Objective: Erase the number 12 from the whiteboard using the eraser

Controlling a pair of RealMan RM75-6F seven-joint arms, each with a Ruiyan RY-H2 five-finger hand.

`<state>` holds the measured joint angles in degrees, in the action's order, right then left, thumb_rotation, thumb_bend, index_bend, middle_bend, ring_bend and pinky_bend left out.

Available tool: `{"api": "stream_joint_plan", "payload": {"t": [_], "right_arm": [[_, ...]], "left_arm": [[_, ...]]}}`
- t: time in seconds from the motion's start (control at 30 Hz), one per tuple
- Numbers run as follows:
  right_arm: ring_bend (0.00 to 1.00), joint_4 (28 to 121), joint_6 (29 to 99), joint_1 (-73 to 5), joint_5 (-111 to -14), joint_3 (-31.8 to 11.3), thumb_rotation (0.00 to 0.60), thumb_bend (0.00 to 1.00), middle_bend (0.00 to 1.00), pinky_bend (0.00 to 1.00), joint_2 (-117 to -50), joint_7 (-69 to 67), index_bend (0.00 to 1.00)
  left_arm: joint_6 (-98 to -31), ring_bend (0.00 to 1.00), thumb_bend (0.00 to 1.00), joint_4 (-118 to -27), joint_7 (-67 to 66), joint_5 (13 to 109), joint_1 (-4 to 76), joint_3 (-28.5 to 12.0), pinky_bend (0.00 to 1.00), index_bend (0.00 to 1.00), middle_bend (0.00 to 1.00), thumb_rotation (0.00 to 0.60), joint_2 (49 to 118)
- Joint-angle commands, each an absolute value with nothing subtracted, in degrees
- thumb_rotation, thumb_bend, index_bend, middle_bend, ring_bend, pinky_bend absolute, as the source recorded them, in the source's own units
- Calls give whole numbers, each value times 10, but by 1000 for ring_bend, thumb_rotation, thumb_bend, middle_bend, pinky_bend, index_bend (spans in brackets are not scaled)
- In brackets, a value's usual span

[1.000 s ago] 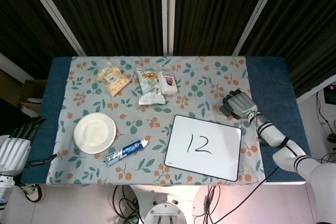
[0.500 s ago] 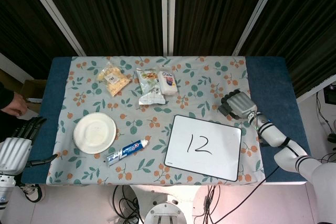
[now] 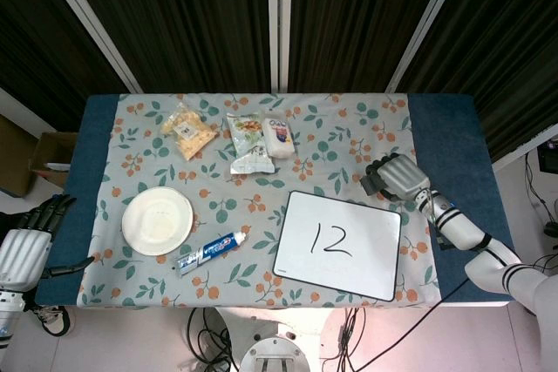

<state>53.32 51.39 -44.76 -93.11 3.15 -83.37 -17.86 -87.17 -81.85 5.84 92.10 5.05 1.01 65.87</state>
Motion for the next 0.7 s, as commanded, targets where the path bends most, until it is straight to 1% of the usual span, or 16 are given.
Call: {"api": "stream_joint_plan", "payload": {"t": [0.03, 0.17, 0.33, 0.57, 0.7], "right_arm": [[440, 587, 556, -435, -944, 33, 600, 308, 595, 380, -799, -193, 715], [468, 651, 591, -426, -964, 41, 600, 308, 621, 408, -761, -190, 748], [480, 740, 603, -419, -996, 65, 600, 308, 632, 426, -720, -155, 764], [493, 829, 565, -418, -1031, 96, 600, 308, 644, 441, -708, -32, 779], [497, 869, 537, -418, -1037, 105, 600, 308, 650, 445, -709, 39, 785]], "left_arm": [[-872, 79, 60, -817, 60, 922, 51, 10, 188, 89, 86, 374, 660], [-874, 79, 59, -816, 61, 923, 50, 10, 189, 89, 87, 372, 662], [-877, 79, 60, -814, 63, 925, 48, 12, 189, 89, 87, 375, 663], [-882, 79, 59, -808, 69, 926, 45, 14, 188, 89, 86, 375, 665], [-884, 79, 60, -804, 74, 923, 42, 13, 189, 89, 87, 375, 664]]}}
